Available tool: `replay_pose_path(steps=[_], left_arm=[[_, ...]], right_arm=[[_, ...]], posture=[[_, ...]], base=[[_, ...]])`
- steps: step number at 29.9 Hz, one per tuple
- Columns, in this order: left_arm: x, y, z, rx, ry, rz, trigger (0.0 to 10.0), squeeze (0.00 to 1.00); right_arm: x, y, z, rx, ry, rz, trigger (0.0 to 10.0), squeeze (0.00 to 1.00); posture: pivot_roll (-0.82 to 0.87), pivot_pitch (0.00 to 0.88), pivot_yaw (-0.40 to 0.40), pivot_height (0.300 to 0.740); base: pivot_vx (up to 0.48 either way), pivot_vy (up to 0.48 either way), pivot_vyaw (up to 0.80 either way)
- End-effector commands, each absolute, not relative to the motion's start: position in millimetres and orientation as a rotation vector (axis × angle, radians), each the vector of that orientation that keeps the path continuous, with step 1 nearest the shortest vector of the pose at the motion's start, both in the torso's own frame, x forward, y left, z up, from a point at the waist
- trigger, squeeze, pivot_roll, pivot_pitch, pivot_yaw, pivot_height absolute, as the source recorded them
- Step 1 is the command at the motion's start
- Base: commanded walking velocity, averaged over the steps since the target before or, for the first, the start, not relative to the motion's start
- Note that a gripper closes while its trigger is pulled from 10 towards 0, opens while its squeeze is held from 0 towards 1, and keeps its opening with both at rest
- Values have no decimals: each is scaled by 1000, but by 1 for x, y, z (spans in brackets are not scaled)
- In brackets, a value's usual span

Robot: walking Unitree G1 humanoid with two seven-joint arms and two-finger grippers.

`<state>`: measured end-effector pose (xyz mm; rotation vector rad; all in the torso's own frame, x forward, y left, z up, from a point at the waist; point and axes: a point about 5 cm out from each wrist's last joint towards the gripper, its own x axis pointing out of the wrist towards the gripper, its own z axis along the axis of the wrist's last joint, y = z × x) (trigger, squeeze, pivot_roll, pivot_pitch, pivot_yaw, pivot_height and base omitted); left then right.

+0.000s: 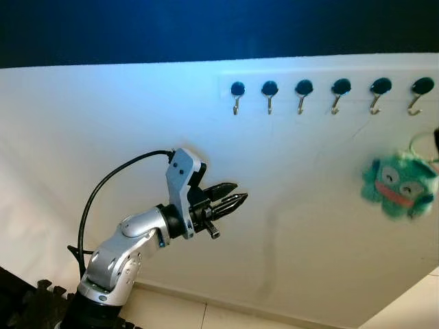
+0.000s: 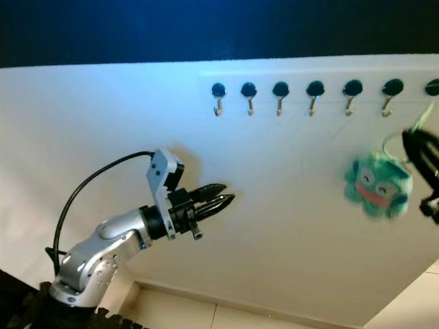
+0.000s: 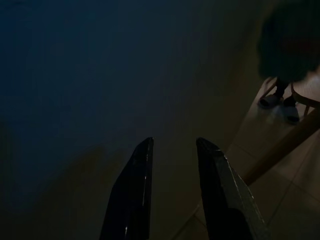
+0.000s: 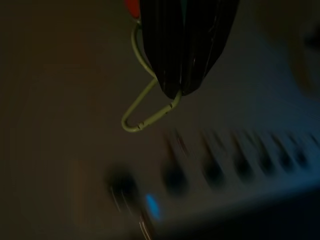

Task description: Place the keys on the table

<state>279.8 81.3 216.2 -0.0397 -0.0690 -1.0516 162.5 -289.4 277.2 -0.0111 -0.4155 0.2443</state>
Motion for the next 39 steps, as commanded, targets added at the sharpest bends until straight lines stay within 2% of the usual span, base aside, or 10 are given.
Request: replay_pose_path(steps=[1, 4, 6, 7, 12, 16, 21, 27, 33, 39], left_arm=[[281, 85, 210, -25, -41, -1036, 10000, 0], [281, 84, 209, -24, -37, -1044, 10000, 0], [283, 83, 208, -24, -33, -1050, 10000, 0], [283, 83, 208, -24, -33, -1050, 10000, 0], [286, 82, 203, -24, -16, -1041, 10000, 0], [287, 90, 191, -21, 20, -983, 10000, 0], [282, 106, 178, -28, 71, -931, 10000, 0], [256, 135, 140, -56, 209, -856, 10000, 0], [242, 159, 96, -39, 333, -698, 10000, 0], [235, 186, 58, 11, 434, -490, 10000, 0]], right_arm=[[156, -299, 265, -10, -380, 172, 10000, 0], [149, -319, 254, -1, -355, 62, 10000, 0], [138, -355, 244, -89, -320, -173, 10000, 0], [138, -355, 244, -89, -320, -173, 10000, 0], [118, -411, 243, -310, -242, -590, 10000, 0], [107, -432, 229, -423, -104, -727, 10000, 0], [104, -439, 203, -434, 19, -743, 10000, 0], [105, -450, 165, -471, 171, -770, 10000, 0], [115, -452, 162, -522, 186, -778, 10000, 0], [101, -473, 168, -612, 234, -975, 10000, 0]], posture=[[-146, 145, 133, 740], [-163, 147, 144, 740], [-173, 149, 151, 740], [-173, 149, 151, 740], [-183, 153, 148, 740], [-179, 153, 134, 740], [-172, 156, 123, 740], [-148, 161, 105, 740], [-138, 161, 90, 740], [-133, 157, 80, 740]], base=[[0, 0, 0], [0, 0, 0], [0, 0, 0], [0, 0, 0], [0, 0, 0], [0, 0, 0], [0, 0, 0], [0, 0, 0], [0, 0, 0], [0, 0, 0]])
